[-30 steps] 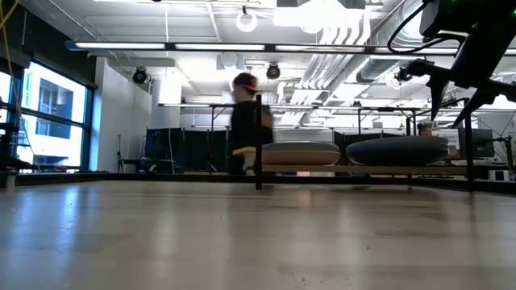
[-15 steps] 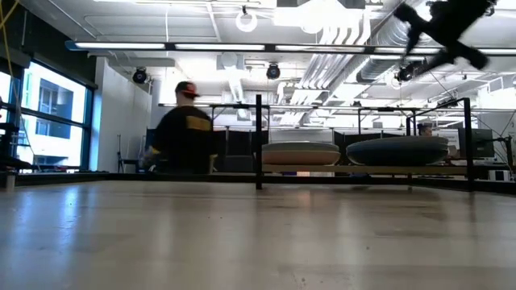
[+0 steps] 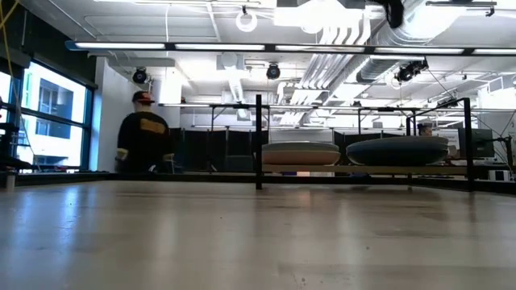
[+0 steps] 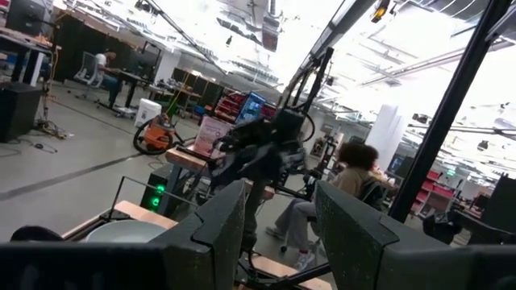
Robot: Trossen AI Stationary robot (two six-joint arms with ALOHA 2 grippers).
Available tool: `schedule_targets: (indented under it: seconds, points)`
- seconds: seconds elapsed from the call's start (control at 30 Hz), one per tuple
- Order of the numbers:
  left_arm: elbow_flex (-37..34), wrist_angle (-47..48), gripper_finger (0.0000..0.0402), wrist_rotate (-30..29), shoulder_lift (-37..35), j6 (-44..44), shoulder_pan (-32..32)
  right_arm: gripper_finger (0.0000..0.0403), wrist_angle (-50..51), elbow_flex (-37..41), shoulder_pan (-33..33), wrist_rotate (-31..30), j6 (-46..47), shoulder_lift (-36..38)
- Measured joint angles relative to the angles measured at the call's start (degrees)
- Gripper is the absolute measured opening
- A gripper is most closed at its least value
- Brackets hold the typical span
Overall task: Place and stack plates onto a shelf
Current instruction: Return to Home Position
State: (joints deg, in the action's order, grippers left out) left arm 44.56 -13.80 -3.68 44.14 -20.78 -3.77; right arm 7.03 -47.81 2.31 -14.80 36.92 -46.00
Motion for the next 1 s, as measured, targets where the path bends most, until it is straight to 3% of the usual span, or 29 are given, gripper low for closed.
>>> schedule_targets:
  seconds: [0.2, 0.53, 0.67, 1.0]
  points:
    - [0.0, 0.0, 0.0142, -0.1, 0.0, 0.0, 0.0, 0.0154, -12.1, 0.0, -3.3, 1.6, -9.8, -1.6]
    - [0.0, 0.2, 0.0142, -0.3, 0.0, -0.8, 0.0, 0.0154, -13.3, 0.0, -4.0, 1.7, -15.1, -1.8]
    - [0.0, 0.2, 0.0142, -0.3, 0.0, -1.2, 0.0, 0.0154, -14.0, 0.0, -4.0, 4.5, -18.7, -1.9]
    - [0.0, 0.2, 0.0142, -0.3, 0.0, -1.1, 0.0, 0.0154, -13.2, 0.0, -4.0, 6.7, -19.0, -2.0]
